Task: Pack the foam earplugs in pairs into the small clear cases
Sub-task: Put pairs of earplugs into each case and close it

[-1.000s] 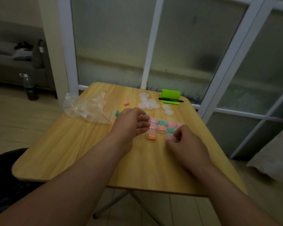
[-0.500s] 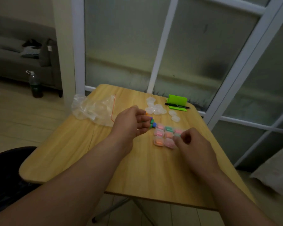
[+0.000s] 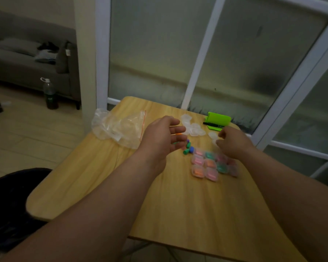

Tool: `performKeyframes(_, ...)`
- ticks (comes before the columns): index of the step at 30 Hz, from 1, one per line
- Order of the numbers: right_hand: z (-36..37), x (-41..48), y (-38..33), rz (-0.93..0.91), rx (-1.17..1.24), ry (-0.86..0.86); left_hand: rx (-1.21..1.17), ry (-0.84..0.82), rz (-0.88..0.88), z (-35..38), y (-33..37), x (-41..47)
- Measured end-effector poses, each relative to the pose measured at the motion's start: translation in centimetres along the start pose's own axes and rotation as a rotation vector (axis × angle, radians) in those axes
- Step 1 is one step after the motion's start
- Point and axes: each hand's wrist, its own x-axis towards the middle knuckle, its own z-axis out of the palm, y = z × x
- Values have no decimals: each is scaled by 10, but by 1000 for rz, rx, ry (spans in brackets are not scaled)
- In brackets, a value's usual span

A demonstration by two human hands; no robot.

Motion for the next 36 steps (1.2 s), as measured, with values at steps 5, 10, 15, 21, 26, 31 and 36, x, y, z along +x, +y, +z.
performKeyframes(5,11,12,-5,62,-104,-47,27,-13,-5,-5,2,-1)
performKeyframes(10,8,4,-9,102,-7,-46,94,-28,-6,-8,5,-7)
performKeyframes(15,-24,-25,-31,-32,180,41,191,-76,-30,-10,6,-22)
performKeyframes(21,-60,-108,-83,-240,522,99,297,-107,-79,-25,4,-43)
performKeyframes(26,-29,-174,-101,-333,693,65,326,-205,-196,-42,-1,-64)
performKeyframes(31,-11,-198,-103,-363,756,-3,323,-281,-202,-57,-9,-72)
performKeyframes(36,-11,-194,-106,-380,773,-76,299,-271,-149,-69,-6,-70)
